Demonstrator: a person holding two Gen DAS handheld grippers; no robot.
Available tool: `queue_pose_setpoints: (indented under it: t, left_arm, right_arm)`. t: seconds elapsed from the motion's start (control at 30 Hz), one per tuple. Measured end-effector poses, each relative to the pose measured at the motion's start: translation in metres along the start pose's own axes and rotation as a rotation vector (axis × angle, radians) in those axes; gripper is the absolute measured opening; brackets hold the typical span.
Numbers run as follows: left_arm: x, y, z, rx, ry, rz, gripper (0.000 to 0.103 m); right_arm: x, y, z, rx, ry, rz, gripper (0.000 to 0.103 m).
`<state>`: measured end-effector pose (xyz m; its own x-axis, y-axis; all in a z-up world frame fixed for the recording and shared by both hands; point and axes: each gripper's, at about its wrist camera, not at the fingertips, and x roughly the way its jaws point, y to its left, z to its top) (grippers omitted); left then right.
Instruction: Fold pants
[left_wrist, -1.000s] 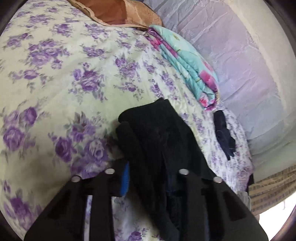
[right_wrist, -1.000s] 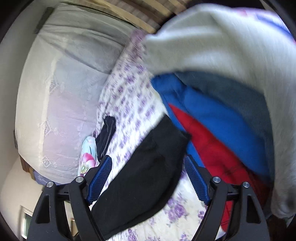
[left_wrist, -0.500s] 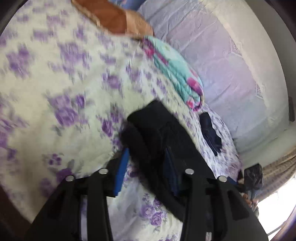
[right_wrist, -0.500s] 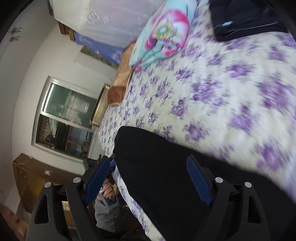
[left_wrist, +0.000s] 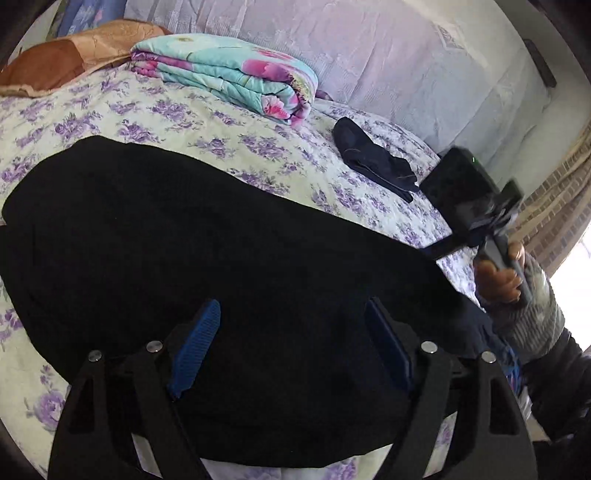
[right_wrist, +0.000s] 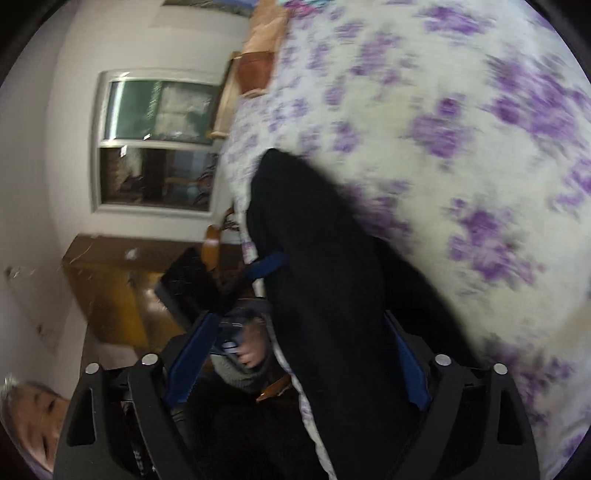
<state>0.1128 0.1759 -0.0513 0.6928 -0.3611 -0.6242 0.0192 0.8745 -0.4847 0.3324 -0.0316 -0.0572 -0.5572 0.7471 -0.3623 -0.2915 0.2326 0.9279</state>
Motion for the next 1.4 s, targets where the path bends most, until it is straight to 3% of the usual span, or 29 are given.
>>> queue_pose_setpoints:
  t: [0.13, 0.2, 0.3, 0.37, 0.43, 0.5, 0.57, 0.63, 0.8, 0.9, 1.03, 1.17, 1.27, 1.4]
  left_arm:
    - [0.000, 0.010, -0.003, -0.039, -0.004, -0.020, 0.078]
    - [-0.002, 0.007, -0.007, -0.026, -0.004, -0.003, 0.079]
    - [0.001, 0.002, -0.008, 0.007, -0.011, 0.025, 0.079]
    - [0.001, -0.001, -0.011, 0.033, -0.015, 0.044, 0.079]
    - [0.001, -0.004, -0.013, 0.057, -0.017, 0.061, 0.080]
    - [0.001, -0.004, -0.012, 0.059, -0.017, 0.062, 0.080]
    - [0.001, -0.002, -0.011, 0.053, -0.014, 0.049, 0.081]
    - [0.001, -0.002, -0.012, 0.054, -0.015, 0.047, 0.082]
    - [0.005, -0.008, -0.013, 0.080, -0.011, 0.064, 0.087]
    - [0.006, -0.010, -0.014, 0.092, -0.014, 0.069, 0.090]
    - [0.007, -0.013, -0.018, 0.118, -0.023, 0.083, 0.091]
    - [0.005, -0.012, -0.018, 0.119, -0.023, 0.074, 0.091]
    - [0.005, -0.010, -0.019, 0.122, -0.031, 0.060, 0.091]
    - [0.005, -0.009, -0.020, 0.127, -0.040, 0.041, 0.095]
  right_arm:
    - [0.025, -0.014, 0.022, 0.054, -0.034, 0.007, 0.096]
    - [0.019, -0.027, 0.026, 0.138, -0.164, 0.028, 0.096]
    - [-0.026, -0.029, 0.022, 0.114, -0.460, 0.038, 0.095]
    - [-0.049, -0.029, 0.018, 0.097, -0.526, 0.036, 0.095]
    - [-0.052, -0.029, 0.015, 0.114, -0.429, 0.011, 0.095]
    - [-0.048, -0.030, 0.008, 0.119, -0.297, -0.138, 0.095]
    - [-0.043, -0.033, -0.004, 0.123, -0.189, -0.193, 0.095]
    - [-0.036, -0.030, -0.020, 0.133, -0.087, -0.126, 0.095]
    - [-0.011, 0.005, -0.037, -0.037, 0.061, -0.051, 0.097]
    - [0.014, 0.003, -0.026, -0.046, 0.079, -0.031, 0.099]
    - [0.037, -0.012, -0.001, 0.036, -0.047, -0.004, 0.099]
    - [0.033, -0.025, -0.006, 0.100, -0.095, 0.079, 0.098]
    - [0.025, -0.017, -0.024, 0.075, -0.055, 0.000, 0.098]
    - [0.013, -0.013, -0.034, 0.081, -0.120, -0.206, 0.098]
